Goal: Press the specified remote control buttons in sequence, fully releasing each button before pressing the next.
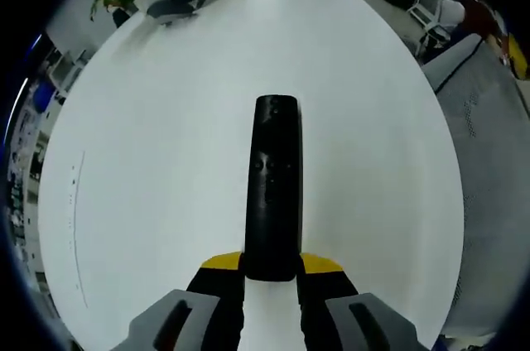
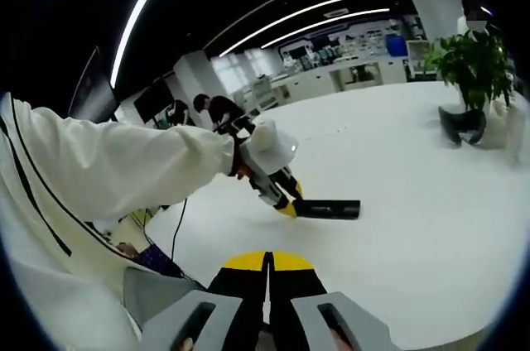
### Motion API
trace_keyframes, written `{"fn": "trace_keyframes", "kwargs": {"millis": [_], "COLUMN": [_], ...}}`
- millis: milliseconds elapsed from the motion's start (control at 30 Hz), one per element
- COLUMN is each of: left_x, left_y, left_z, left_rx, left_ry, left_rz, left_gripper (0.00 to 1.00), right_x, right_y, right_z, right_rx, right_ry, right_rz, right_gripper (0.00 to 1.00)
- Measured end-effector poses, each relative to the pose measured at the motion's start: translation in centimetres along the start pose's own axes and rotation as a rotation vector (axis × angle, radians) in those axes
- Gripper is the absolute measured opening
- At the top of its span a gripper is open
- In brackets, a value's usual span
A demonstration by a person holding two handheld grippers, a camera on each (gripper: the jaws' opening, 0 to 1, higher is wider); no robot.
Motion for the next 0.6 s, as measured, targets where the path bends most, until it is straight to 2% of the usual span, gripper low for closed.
{"fn": "trace_keyframes", "kwargs": {"millis": [333,600], "left_x": [0.0,-0.1], "left_y": [-0.6,-1.0], "left_z": [2.1,3.6], "left_rx": [0.012,0.021], "left_ry": [-0.002,-0.006], "left_rz": [-0.008,-0.009], "left_gripper": [0.22,0.22], "right_x": [-0.3,-0.6], "right_y": [-0.2,0.4], "right_z": [-0.3,-0.2], "right_rx": [-0.016,-0.038], "right_ry": [-0.002,-0.004], "right_rz": [-0.001,0.014], "right_gripper": [0.00,0.00]}}
Point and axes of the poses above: the point that each gripper's makers call its tool centre point, and the gripper's own axes: x roughly forward along the fingers, z roughly to its right, y roughly out of its top, the point moved 3 cm from there along -x, roughly backward along the fingers, and after that the axes turned 13 degrees about -x, right-handed, at the moved point
